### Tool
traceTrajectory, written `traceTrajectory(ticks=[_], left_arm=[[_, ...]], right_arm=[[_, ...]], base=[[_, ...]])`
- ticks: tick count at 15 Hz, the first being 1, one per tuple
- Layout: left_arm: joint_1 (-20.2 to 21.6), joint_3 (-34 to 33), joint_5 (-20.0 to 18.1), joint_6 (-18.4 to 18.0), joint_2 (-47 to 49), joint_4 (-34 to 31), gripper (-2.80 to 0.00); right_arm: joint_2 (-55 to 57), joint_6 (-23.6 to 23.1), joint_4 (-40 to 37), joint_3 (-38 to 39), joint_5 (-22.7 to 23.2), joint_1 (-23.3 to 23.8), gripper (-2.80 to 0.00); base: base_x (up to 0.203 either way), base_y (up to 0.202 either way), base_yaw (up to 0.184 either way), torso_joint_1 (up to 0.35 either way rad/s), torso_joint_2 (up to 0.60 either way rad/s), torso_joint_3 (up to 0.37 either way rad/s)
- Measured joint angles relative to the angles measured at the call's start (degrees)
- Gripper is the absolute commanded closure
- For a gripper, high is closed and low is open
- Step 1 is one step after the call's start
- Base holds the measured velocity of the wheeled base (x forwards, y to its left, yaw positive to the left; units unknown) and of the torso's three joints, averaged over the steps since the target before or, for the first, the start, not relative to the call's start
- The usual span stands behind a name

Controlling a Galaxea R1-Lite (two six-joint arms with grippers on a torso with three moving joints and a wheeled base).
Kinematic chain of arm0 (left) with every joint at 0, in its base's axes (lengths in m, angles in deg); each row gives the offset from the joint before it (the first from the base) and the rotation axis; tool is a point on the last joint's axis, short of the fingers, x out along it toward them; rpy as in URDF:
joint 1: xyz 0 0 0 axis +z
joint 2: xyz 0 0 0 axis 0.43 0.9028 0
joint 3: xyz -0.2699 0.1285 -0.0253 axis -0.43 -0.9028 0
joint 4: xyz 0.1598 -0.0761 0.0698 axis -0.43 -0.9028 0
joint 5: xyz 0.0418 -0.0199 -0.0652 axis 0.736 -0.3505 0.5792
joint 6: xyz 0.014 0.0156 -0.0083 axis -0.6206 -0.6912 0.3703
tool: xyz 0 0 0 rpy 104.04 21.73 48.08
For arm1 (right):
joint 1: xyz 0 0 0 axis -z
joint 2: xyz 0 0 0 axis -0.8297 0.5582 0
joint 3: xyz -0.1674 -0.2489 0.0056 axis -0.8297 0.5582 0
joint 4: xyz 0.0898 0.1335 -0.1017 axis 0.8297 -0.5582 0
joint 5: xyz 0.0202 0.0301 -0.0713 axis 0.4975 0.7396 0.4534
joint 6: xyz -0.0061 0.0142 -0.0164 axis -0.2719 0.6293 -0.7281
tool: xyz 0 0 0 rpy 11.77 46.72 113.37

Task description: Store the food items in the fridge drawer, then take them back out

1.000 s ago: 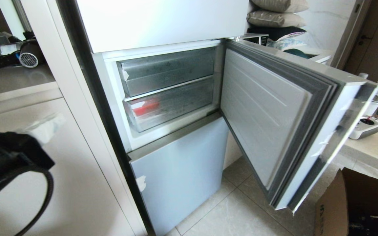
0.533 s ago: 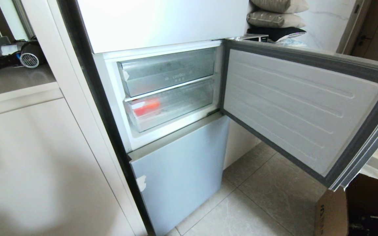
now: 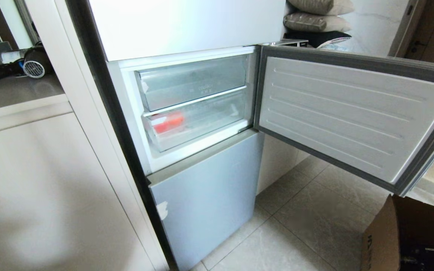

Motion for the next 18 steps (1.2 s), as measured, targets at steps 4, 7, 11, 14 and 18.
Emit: traceTrajectory(ticks=[4, 7, 11, 14, 18], left_arm=[[4.2, 0.1, -0.5, -2.4, 0.7, -0.9, 0.00], [4.8, 0.2, -1.6, -4.1, -3.1, -1.0, 0.00], [5.5, 0.1, -3.1, -8.5, -13.2, -1.0, 0.00], [5.9, 0.1, -0.6, -4.7, -15.7, -1.1, 0.00], [6.0, 0.1, -0.3, -3.8, -16.7, -1.0, 0.00]], right_arm=[[0.0, 0.0, 0.0, 0.0, 0.0, 0.0, 0.00], [0.0, 0.0, 0.0, 0.0, 0.0, 0.0, 0.00], [0.0, 0.0, 0.0, 0.0, 0.0, 0.0, 0.00], [0.0, 0.0, 0.0, 0.0, 0.0, 0.0, 0.00], [0.0, 0.0, 0.0, 0.0, 0.0, 0.0, 0.00]], base=[[0.000, 0.000, 0.000, 0.000, 0.00, 0.000], [0.000, 0.000, 0.000, 0.000, 0.00, 0.000], [0.000, 0.000, 0.000, 0.000, 0.00, 0.000], [0.000, 0.000, 0.000, 0.000, 0.00, 0.000], [0.000, 0.000, 0.000, 0.000, 0.00, 0.000]])
